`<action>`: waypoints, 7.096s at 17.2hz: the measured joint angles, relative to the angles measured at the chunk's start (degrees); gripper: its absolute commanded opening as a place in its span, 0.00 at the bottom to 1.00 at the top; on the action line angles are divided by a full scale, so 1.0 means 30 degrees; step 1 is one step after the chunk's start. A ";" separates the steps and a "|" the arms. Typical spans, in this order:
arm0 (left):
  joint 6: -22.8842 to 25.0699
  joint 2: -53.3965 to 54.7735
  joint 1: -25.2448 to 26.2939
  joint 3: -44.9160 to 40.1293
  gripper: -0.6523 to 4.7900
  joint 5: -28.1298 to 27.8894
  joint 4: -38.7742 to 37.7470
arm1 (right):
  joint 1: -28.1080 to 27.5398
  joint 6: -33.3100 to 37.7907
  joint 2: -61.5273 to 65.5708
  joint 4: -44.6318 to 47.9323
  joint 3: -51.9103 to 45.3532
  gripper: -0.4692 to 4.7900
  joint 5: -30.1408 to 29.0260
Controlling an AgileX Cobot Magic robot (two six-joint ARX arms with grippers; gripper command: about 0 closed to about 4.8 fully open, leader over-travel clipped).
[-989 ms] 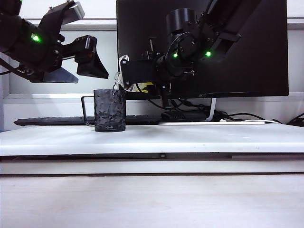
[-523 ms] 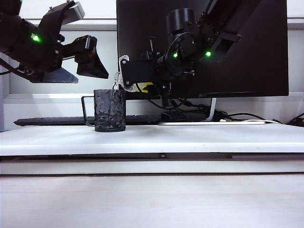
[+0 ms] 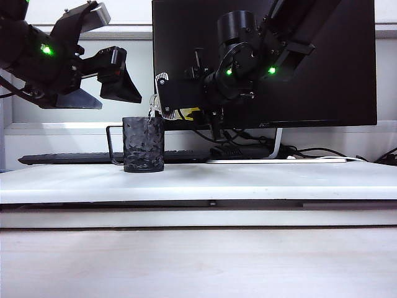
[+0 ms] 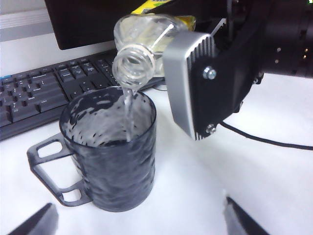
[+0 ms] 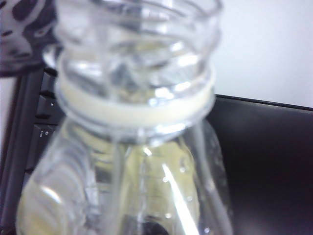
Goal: Carefully pick up the bottle and pour some water from the bottle into the cup.
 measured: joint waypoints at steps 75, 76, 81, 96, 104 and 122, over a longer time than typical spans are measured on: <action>0.0000 -1.1482 -0.0015 -0.2375 1.00 0.0000 -0.5588 | -0.1559 3.2210 -0.6127 0.1632 -1.0834 0.46 0.5202; 0.0000 -1.1482 -0.0015 -0.2375 1.00 0.0000 -0.5581 | -0.1559 3.2210 -0.6127 0.1596 -1.0834 0.57 0.5202; 0.0000 -1.1475 -0.0015 -0.2375 1.00 0.0000 -0.5581 | -0.1566 3.2348 -0.5756 -0.0918 -1.1060 1.00 0.4546; 0.0007 -1.3078 -0.0007 -0.2375 1.00 -0.0998 -0.5632 | -0.1559 3.1889 -1.1526 -0.4160 -1.0972 1.00 0.4561; 0.0000 -2.3773 -0.0015 -0.2375 1.00 -0.2965 -1.2925 | -0.1486 3.1729 -2.2782 -0.9836 -1.0972 1.00 0.2557; -0.0627 -2.5660 0.0240 -0.9741 0.14 -0.5311 -1.4957 | -0.1435 3.2093 -3.8352 -0.9224 -2.7926 0.16 0.2929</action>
